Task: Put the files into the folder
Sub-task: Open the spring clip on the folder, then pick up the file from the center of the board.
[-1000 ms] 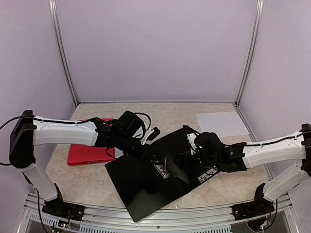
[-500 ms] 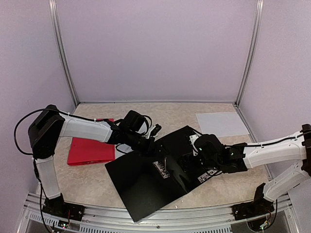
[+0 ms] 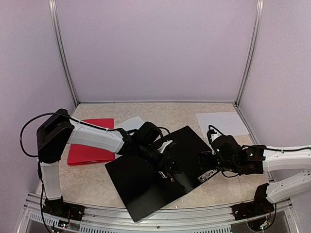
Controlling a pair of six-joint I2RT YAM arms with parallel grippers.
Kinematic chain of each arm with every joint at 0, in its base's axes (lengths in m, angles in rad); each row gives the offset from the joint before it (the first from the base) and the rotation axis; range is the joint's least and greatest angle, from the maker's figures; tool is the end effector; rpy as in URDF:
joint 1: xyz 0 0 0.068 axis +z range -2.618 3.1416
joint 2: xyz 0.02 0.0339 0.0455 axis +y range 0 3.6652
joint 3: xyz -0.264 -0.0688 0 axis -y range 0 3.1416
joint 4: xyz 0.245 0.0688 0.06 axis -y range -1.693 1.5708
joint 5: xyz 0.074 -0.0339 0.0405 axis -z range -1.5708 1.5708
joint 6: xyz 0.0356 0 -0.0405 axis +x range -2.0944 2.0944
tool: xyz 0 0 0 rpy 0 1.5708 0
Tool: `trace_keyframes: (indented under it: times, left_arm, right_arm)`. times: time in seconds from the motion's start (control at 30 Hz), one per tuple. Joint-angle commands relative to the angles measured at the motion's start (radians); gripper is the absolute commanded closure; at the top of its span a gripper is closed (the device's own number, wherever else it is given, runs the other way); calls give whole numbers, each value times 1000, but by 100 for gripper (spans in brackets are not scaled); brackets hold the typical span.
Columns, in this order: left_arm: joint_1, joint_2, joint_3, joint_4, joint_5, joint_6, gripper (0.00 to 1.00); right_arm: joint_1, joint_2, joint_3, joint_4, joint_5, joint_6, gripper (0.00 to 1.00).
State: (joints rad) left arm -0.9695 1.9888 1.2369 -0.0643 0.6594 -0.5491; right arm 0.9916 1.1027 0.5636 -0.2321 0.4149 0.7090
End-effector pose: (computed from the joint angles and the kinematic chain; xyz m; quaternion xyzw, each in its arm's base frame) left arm 0.2180 -0.3562 0.1568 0.3002 0.8353 -0.4583 0.0456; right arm 0.1315 0.1749 0.2005 -0.0476 0.9037 0.1611 0.3939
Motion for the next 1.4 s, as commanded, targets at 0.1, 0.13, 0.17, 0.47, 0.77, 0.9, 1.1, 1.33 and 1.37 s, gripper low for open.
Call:
trace_keyframes:
  times: [0.1, 0.13, 0.17, 0.47, 0.77, 0.9, 1.1, 1.33, 1.37]
  left_arm:
    - [-40, -48, 55, -114, -17, 96, 13]
    - [-45, -49, 57, -130, -28, 107, 13]
    - [-49, -52, 54, -137, -38, 112, 13]
    - [-50, -249, -36, -115, -199, 155, 1]
    - [95, -492, -253, -189, -494, 10, 1]
    - [173, -609, -328, -219, -623, -61, 1]
    - [350, -547, -246, -279, -527, -44, 1]
    - [446, -325, -136, -236, -431, -43, 1]
    - [455, -300, -124, -215, -406, -45, 1]
  right_arm:
    - [-40, -41, -37, -89, 12, 30, 26]
    - [-42, -36, -39, -84, 6, 29, 26]
    - [-42, -30, -42, -76, -3, 27, 26]
    - [-20, 124, -16, 29, -101, -56, 26]
    - [39, 301, 136, 54, -93, -197, 26]
    - [38, 470, 274, 19, -60, -309, 26]
    - [15, 695, 447, 33, -81, -369, 27]
    - [-110, 821, 655, 186, -242, -363, 24]
    - [-119, 856, 709, 185, -252, -372, 24]
